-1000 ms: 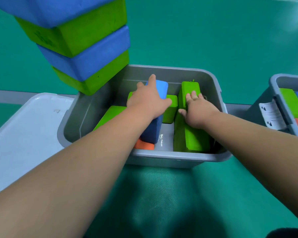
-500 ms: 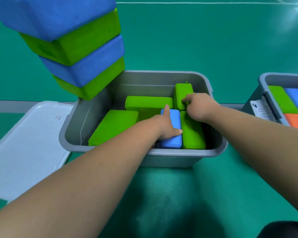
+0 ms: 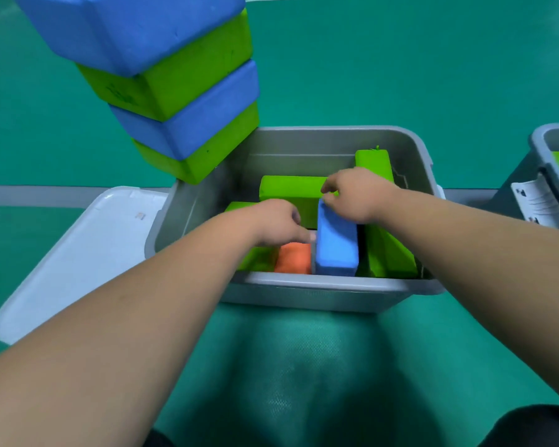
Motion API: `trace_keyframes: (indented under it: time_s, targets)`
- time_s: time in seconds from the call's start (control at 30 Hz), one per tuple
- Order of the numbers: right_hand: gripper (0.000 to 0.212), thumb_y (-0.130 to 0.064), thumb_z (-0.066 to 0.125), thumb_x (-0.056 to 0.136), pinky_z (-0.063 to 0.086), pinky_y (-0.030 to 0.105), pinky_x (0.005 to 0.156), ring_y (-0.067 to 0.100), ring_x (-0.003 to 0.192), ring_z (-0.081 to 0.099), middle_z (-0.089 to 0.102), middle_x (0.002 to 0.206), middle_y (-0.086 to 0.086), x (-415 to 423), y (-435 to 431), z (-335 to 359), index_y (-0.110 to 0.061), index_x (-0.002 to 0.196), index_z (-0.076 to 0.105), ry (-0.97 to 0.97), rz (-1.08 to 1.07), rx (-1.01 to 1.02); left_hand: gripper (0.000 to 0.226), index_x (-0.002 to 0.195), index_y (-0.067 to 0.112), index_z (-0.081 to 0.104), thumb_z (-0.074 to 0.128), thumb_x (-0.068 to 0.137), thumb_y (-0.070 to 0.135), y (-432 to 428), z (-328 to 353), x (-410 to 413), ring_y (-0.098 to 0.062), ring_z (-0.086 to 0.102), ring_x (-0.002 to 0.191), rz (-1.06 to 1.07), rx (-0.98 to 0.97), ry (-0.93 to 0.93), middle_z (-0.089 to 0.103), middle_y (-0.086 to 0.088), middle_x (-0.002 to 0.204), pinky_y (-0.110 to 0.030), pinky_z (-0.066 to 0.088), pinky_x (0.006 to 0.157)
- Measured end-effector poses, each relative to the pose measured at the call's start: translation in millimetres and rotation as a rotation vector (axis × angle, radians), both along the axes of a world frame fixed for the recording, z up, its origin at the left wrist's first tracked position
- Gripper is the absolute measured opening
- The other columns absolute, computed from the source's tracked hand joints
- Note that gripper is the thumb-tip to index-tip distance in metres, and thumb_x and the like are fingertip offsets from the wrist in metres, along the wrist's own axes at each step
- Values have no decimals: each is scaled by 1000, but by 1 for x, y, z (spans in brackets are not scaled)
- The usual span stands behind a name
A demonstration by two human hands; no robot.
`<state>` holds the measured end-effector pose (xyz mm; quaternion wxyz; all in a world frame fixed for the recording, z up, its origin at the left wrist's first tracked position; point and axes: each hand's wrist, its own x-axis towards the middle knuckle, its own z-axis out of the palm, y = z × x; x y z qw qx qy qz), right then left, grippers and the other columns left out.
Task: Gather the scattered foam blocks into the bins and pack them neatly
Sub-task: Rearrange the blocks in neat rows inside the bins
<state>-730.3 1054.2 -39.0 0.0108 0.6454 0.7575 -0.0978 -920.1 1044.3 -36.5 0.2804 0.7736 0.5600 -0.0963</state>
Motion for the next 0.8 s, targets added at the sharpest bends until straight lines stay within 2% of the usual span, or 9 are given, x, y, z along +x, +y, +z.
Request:
trace_keyframes:
  time_s: [0.1, 0.2, 0.3, 0.4, 0.67, 0.8]
  targets:
    - [64, -68, 53, 93, 50, 38, 87, 36, 114, 63, 69, 122, 15, -15, 0, -7, -11, 120, 65, -183, 29, -133, 78, 143, 11, 56, 74, 86, 62, -2, -4, -31, -32, 59, 127, -34, 13, 255, 60, -13, 143, -38, 50, 102]
    - [86, -79, 60, 81, 50, 44, 96, 38, 124, 58, 59, 137, 16, -26, -2, -17, -11, 132, 53, -241, -17, -199, 91, 149, 15, 48, 74, 81, 68, -6, -17, -57, -36, 56, 129, -66, -53, 415, 52, -14, 148, -40, 50, 100]
    - [78, -65, 59, 88, 45, 50, 106, 41, 133, 48, 48, 144, 17, -35, -5, -22, -8, 141, 45, -294, -42, -189, 91, 155, 20, 37, 74, 84, 63, -3, -32, -72, -40, 49, 135, -81, -61, 413, 42, -14, 153, -49, 46, 109]
    - [66, -53, 51, 95, 39, 50, 107, 42, 133, 42, 45, 143, 19, -42, -8, -27, -6, 141, 46, -326, -27, -196, 91, 158, 23, 33, 75, 85, 56, 1, -40, -76, -42, 45, 138, -105, -33, 402, 39, -15, 154, -54, 42, 112]
    - [49, -31, 38, 100, 40, 51, 103, 45, 128, 43, 45, 141, 24, -49, 5, -21, -7, 140, 51, -403, 4, -340, 65, 146, 18, 46, 69, 90, 44, 2, -49, -81, -46, 49, 128, -149, 19, 367, 45, -17, 143, -54, 47, 106]
    - [42, -23, 38, 97, 45, 47, 100, 45, 125, 51, 53, 139, 23, -54, 13, -17, -8, 128, 63, -402, -36, -377, 75, 147, 21, 46, 75, 85, 49, 3, -50, -85, -44, 50, 130, -112, 12, 310, 45, -16, 144, -54, 46, 107]
